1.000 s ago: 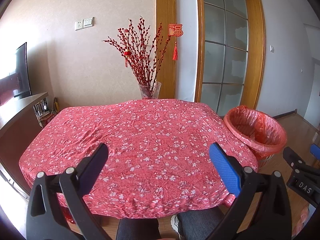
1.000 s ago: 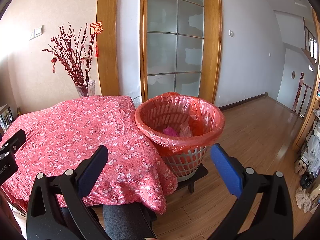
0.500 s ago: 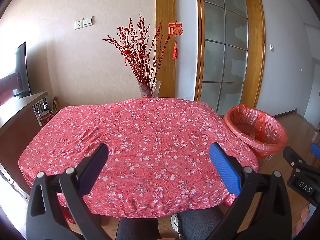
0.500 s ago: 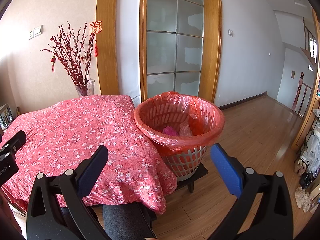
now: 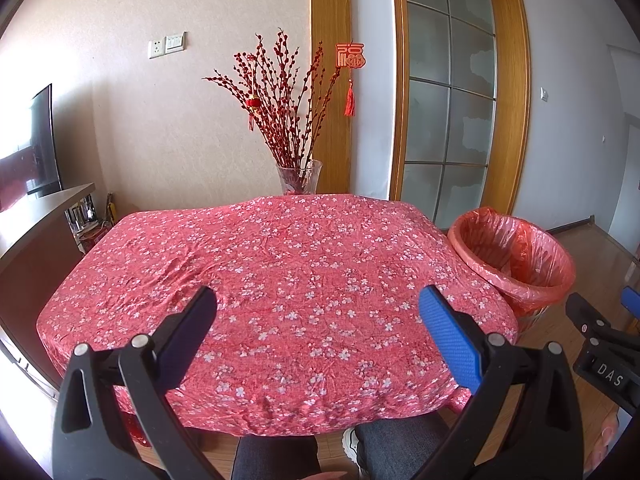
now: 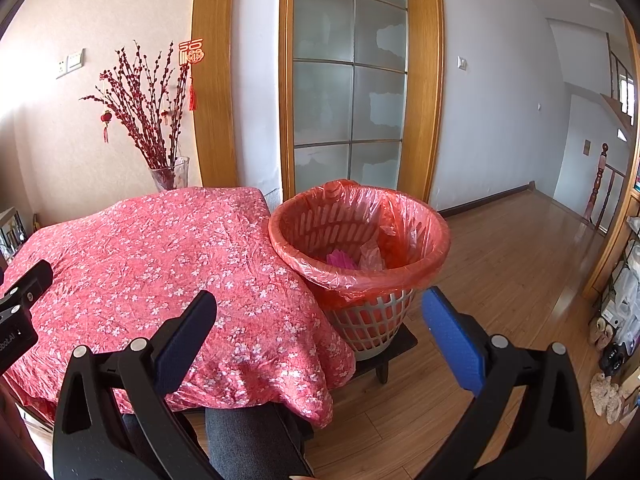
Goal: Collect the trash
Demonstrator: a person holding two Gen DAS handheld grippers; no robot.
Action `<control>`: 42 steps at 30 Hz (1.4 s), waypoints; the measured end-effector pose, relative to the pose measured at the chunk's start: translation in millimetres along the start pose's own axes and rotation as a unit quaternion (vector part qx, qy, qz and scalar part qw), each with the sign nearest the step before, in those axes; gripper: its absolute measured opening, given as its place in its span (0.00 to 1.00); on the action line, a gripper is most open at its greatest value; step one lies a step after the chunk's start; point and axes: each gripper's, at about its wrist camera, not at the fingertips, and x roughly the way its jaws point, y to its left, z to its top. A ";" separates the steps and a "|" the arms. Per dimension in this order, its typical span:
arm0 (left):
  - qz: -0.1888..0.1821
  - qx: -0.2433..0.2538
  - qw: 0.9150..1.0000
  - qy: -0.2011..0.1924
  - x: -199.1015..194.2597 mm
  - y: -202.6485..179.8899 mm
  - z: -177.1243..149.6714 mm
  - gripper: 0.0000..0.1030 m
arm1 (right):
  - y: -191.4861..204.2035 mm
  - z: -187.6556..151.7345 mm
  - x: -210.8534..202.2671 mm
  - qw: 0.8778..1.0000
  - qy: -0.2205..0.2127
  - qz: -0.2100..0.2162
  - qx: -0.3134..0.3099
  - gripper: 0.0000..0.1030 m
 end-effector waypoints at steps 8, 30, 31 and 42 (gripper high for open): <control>0.000 0.000 1.000 0.000 0.7 0.3 0.5 0.96 | 0.6 -0.5 -0.5 1.000 0.001 0.000 0.000 0.98; 0.003 0.001 1.000 0.005 3.5 0.9 -0.1 0.96 | 0.2 -0.3 0.6 1.000 0.002 0.000 0.000 0.98; 0.003 0.001 1.000 0.005 4.0 0.6 -0.1 0.96 | 0.2 -0.7 0.4 1.000 0.002 0.000 0.000 0.98; 0.002 0.002 1.000 0.007 5.2 -0.7 -1.6 0.96 | 1.8 -2.2 1.2 1.000 0.004 -0.001 0.001 0.98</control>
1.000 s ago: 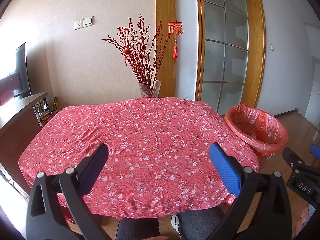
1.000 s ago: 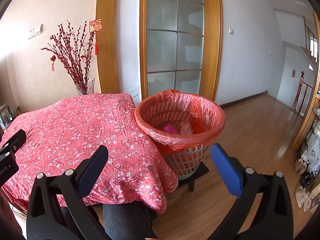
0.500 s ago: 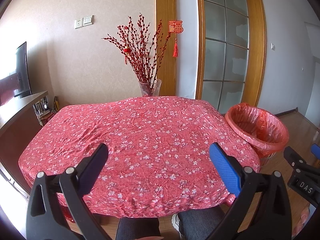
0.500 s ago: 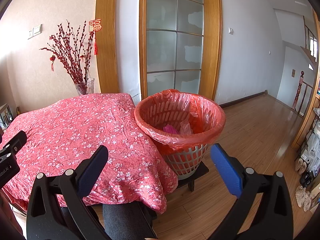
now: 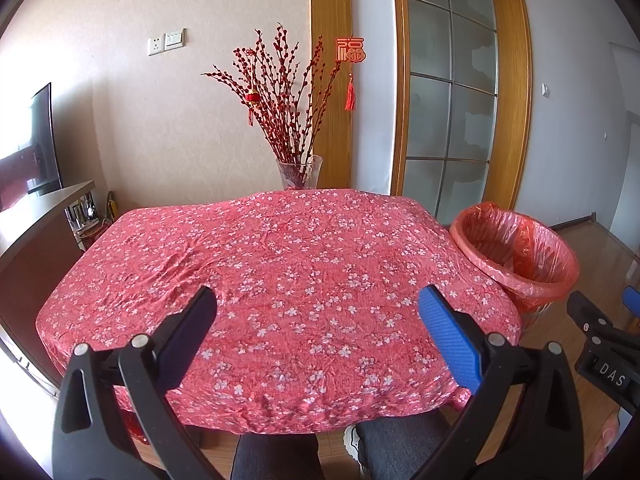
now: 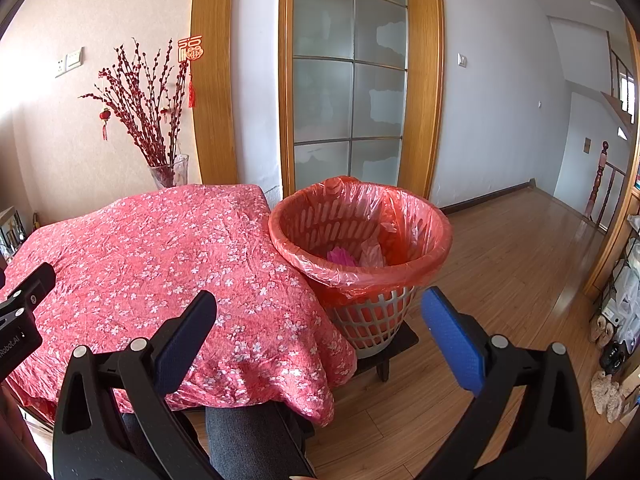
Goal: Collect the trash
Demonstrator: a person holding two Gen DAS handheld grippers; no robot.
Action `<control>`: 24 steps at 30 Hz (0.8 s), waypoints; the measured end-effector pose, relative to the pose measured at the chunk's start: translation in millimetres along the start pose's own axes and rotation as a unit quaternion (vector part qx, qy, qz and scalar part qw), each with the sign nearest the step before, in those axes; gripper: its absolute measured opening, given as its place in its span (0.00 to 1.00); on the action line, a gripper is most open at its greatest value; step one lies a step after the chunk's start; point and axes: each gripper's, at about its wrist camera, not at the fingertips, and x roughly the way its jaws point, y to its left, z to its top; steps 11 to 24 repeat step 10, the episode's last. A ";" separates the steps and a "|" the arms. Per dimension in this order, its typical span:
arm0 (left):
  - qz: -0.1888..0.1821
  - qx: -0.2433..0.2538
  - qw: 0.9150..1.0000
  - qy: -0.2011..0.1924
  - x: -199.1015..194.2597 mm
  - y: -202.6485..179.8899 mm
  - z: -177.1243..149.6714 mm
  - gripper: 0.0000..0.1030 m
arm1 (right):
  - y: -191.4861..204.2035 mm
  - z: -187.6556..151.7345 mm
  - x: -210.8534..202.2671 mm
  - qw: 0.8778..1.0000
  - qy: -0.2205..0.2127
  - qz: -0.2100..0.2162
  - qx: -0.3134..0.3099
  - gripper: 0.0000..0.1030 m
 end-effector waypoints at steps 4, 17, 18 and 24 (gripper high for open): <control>-0.001 -0.001 1.000 0.003 1.1 0.5 -1.4 0.96 | 0.6 0.3 0.2 1.000 0.000 -0.001 0.000 0.98; -0.002 -0.002 1.000 0.005 2.6 0.5 -1.8 0.96 | 0.2 0.6 0.4 1.000 0.000 0.000 0.000 0.98; -0.002 -0.002 1.000 0.005 2.6 0.5 -1.8 0.96 | 0.2 0.6 0.4 1.000 0.000 0.000 0.000 0.98; -0.002 -0.002 1.000 0.005 2.6 0.5 -1.8 0.96 | 0.2 0.6 0.4 1.000 0.000 0.000 0.000 0.98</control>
